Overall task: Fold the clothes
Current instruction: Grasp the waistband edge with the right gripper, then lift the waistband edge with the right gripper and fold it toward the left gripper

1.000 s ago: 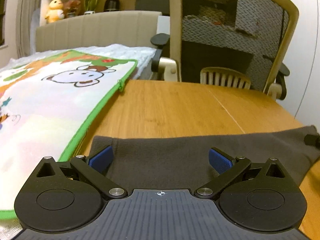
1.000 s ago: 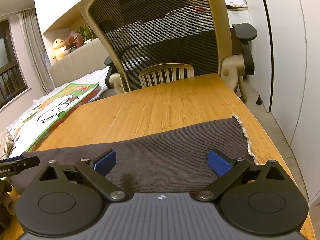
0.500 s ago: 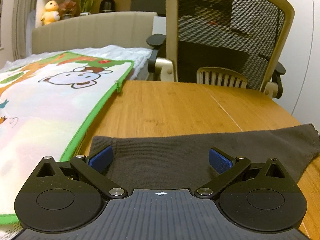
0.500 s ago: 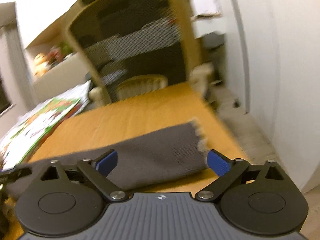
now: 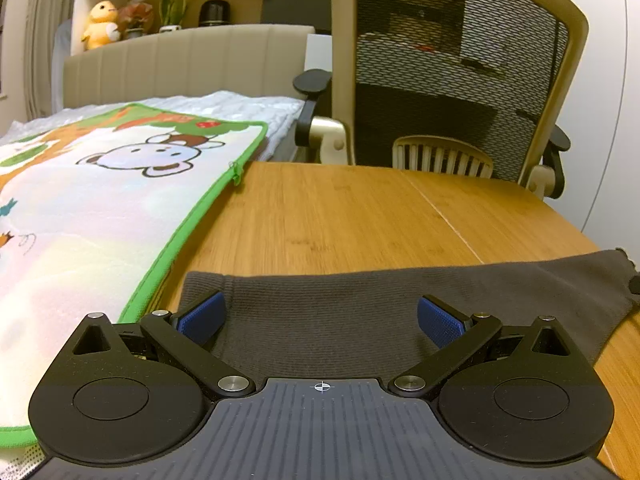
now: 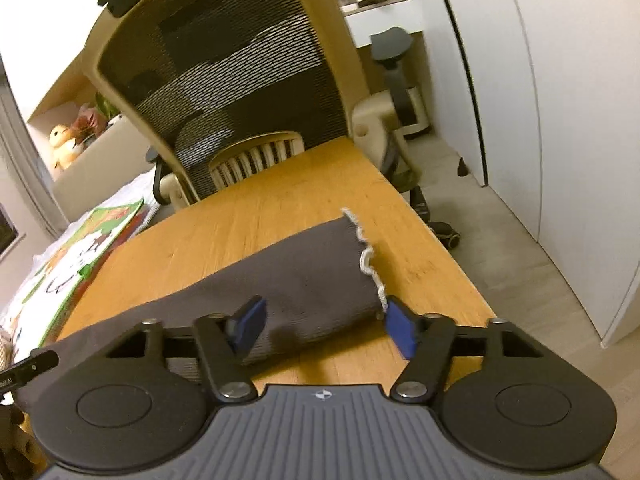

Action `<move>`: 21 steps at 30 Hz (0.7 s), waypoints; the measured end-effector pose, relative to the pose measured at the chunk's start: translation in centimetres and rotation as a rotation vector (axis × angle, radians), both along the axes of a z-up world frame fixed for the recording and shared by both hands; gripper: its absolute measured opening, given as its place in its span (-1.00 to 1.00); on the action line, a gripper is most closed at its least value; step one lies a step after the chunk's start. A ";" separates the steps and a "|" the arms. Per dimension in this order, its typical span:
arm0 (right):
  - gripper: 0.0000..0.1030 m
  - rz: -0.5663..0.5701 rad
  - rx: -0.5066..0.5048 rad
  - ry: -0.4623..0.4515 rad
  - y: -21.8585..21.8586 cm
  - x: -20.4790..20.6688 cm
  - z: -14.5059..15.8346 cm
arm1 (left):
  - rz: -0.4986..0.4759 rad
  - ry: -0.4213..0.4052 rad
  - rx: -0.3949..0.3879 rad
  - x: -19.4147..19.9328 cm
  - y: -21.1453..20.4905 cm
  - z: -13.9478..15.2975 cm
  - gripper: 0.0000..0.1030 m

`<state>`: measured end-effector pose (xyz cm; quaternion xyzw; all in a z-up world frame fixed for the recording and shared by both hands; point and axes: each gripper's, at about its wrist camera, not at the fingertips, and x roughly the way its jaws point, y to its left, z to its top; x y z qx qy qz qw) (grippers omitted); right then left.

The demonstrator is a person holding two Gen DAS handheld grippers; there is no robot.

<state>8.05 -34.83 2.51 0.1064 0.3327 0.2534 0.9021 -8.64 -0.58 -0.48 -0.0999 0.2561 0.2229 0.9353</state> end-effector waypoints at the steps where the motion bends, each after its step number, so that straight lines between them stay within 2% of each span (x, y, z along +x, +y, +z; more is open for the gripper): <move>1: -0.10 -0.002 -0.004 0.001 0.1 0.2 -0.1 | 0.000 -0.001 -0.001 0.0 0.0 0.0 1.00; 3: -0.32 -0.007 0.007 0.010 -0.2 0.5 -0.3 | 0.006 -0.006 -0.005 -0.1 0.0 0.1 1.00; 5: -0.35 -0.008 0.021 0.018 -0.4 0.8 -0.3 | 0.013 -0.011 -0.014 -0.3 0.0 0.3 1.00; 9: -0.35 -0.005 0.029 0.021 -0.5 0.9 -0.4 | -0.030 -0.041 -0.090 -0.4 -0.7 2.0 1.00; 11: -0.35 -0.001 0.028 0.020 -0.5 0.9 -0.4 | -0.076 -0.074 -0.103 0.2 -2.1 3.4 1.00; 13: -0.36 0.001 0.031 0.022 -0.6 1.0 -0.3 | -0.170 -0.087 -0.097 1.5 -4.5 4.6 1.00; 16: -0.36 -0.034 0.031 0.020 -1.7 1.4 0.0 | -0.312 -0.028 -0.077 4.5 -8.8 4.8 1.00; 19: -0.35 -0.073 0.065 0.020 -3.5 1.7 0.7 | -0.364 0.053 -0.115 7.3 -11.6 3.2 1.00; 21: -0.34 -0.084 0.098 0.032 -4.7 1.9 1.1 | -0.360 0.094 -0.159 8.9 -12.4 1.8 1.00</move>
